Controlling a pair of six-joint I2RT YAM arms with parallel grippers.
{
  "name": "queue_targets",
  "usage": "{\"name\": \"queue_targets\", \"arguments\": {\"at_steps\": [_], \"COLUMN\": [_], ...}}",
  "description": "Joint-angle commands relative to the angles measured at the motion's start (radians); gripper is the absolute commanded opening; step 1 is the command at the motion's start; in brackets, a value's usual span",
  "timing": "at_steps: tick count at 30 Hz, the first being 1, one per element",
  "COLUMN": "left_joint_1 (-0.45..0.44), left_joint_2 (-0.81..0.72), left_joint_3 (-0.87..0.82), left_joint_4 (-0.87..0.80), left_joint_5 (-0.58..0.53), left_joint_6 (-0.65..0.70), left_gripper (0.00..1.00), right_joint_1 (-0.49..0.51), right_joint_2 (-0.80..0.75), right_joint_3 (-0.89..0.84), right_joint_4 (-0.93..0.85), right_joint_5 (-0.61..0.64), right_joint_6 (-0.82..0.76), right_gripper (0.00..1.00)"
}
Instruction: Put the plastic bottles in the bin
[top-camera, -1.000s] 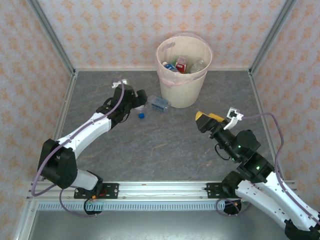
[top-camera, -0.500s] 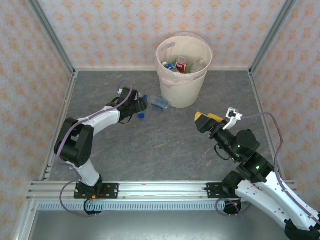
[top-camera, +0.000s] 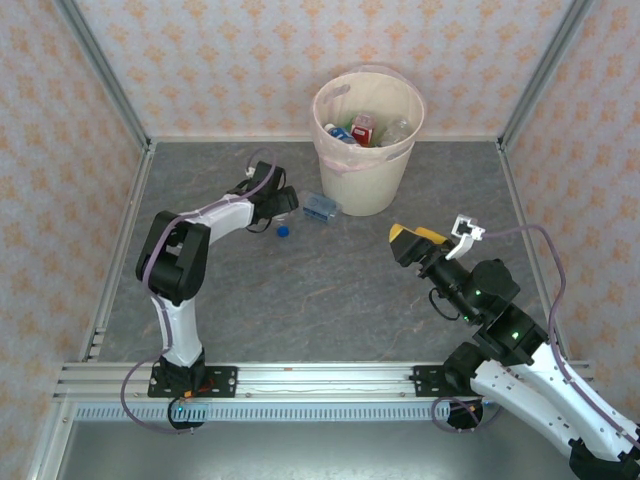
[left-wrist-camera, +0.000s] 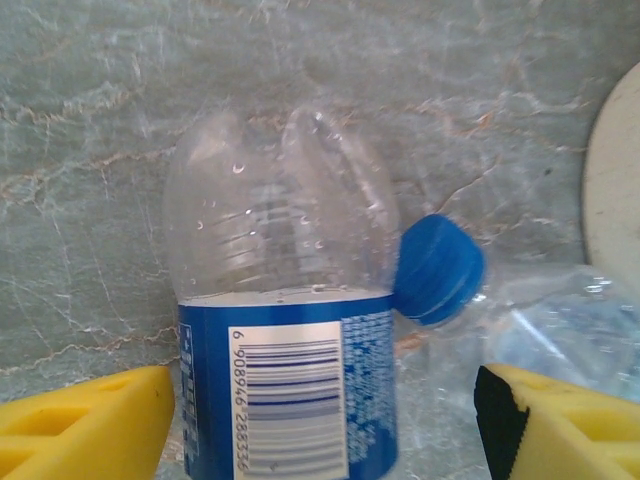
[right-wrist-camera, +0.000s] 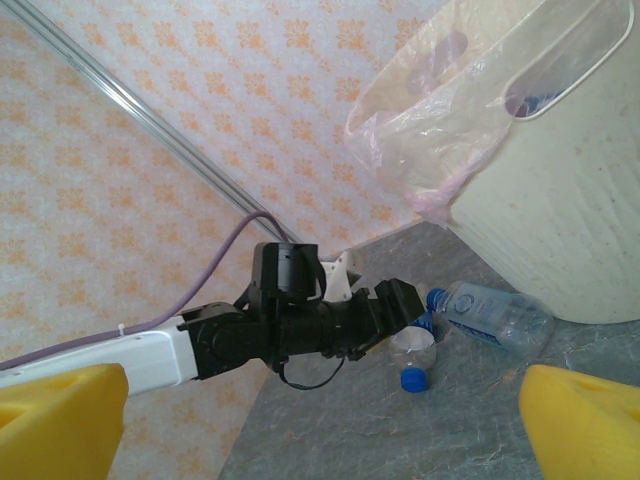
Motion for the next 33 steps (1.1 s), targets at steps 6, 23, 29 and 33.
{"name": "queue_targets", "arguments": {"at_steps": [6, 23, 29, 33], "left_joint_1": [0.015, 0.015, -0.008, -0.046], "left_joint_2": [0.072, -0.135, -0.268, -0.340], "left_joint_3": [0.045, -0.051, -0.053, -0.014], "left_joint_4": [-0.057, -0.016, -0.007, -0.015], "left_joint_5": [-0.005, 0.032, 0.061, 0.051], "left_joint_6": [0.024, -0.002, -0.015, -0.010], "left_gripper": [0.79, 0.57, 0.57, 0.57], "right_joint_1": [0.007, 0.007, 0.007, 0.007], "right_joint_2": [-0.001, 0.014, 0.046, 0.104], "right_joint_3": [0.013, 0.010, 0.050, 0.106], "right_joint_4": [0.011, 0.032, 0.027, 0.020], "right_joint_5": [-0.001, -0.006, 0.000, -0.010], "right_joint_6": [-0.008, -0.003, -0.024, -0.058], "right_gripper": [1.00, 1.00, 1.00, 1.00]}}
